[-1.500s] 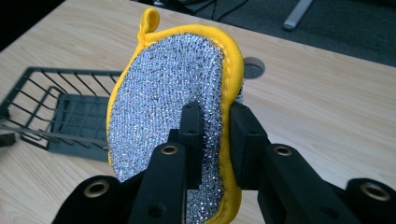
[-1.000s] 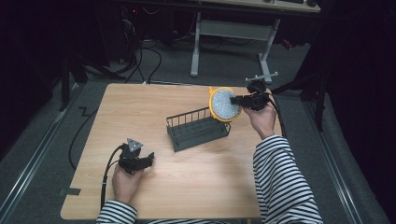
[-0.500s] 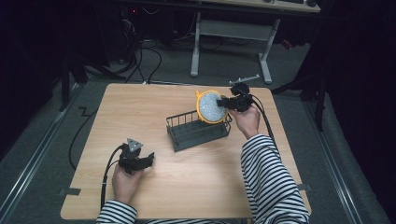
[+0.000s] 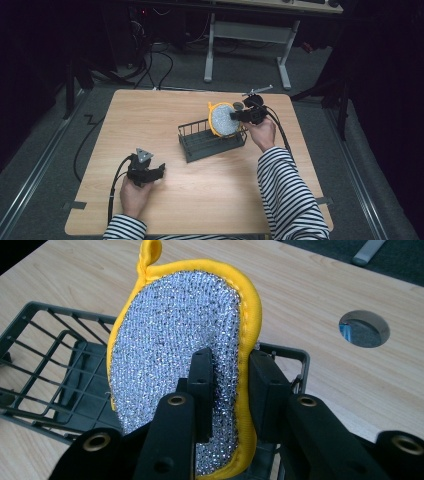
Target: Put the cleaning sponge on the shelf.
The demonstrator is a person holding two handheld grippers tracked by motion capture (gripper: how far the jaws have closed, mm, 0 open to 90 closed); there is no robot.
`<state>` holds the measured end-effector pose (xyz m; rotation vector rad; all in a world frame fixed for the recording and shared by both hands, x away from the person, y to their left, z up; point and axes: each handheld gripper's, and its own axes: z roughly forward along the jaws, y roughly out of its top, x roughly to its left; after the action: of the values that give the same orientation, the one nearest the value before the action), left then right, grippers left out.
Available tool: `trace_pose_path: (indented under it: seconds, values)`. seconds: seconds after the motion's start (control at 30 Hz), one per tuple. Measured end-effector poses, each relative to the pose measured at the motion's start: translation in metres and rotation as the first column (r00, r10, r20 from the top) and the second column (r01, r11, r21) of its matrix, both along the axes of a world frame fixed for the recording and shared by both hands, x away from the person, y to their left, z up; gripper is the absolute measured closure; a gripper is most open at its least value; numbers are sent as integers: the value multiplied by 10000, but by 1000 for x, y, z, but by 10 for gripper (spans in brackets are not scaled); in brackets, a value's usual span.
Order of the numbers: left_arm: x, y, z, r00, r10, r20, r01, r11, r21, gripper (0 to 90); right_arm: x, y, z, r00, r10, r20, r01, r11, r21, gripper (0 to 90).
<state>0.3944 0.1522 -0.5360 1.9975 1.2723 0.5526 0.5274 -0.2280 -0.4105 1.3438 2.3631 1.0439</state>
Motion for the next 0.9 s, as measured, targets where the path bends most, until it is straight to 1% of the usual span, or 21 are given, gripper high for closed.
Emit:
trace_pose_path:
  seconds: [0.1,0.3,0.33,0.4,0.5,0.57,0.67,0.7,0.77,0.8,0.9]
  values:
    - [0,0,0,10000,1,0,-1,10000,-2,314,0,-1,-3,9998,49,-194,-48,10000,33,740]
    - [0,0,0,10000,3,1,-3,10000,-6,314,-1,-3,-14,9986,44,-522,-56,9997,-231,737]
    - [0,0,0,10000,3,3,-3,10000,-6,314,-2,-3,-16,9985,16,-547,-36,9994,-356,732]
    - [0,0,0,10000,3,3,-3,10000,-6,314,-2,-4,-17,9985,-36,-542,18,9995,-330,709]
    - [0,0,0,10000,3,5,-3,10000,-5,314,-2,-4,-16,9981,-249,-556,227,9990,-392,625]
    - [0,0,0,10000,2,4,-2,10000,-4,314,-3,-5,-16,9984,-283,-489,264,9989,-390,583]
    - [0,0,0,10000,2,4,-2,10000,-3,314,-5,-5,-14,9986,-293,-449,286,9995,-162,504]
    - [0,0,0,10000,-8,-10,8,10000,-4,314,-6,-4,-13,9987,-307,-418,300,9994,-182,487]
    - [0,0,0,10000,-11,-13,11,10000,-4,314,-9,-3,-10,9990,-406,-198,400,9989,-261,449]
    - [0,0,0,10000,-12,-13,12,10000,-3,314,-10,-4,-8,9988,-484,-80,482,9984,-302,444]
    - [0,0,0,10000,-14,-13,14,10000,-4,314,-15,-11,-1,9978,-650,142,653,9977,-206,432]
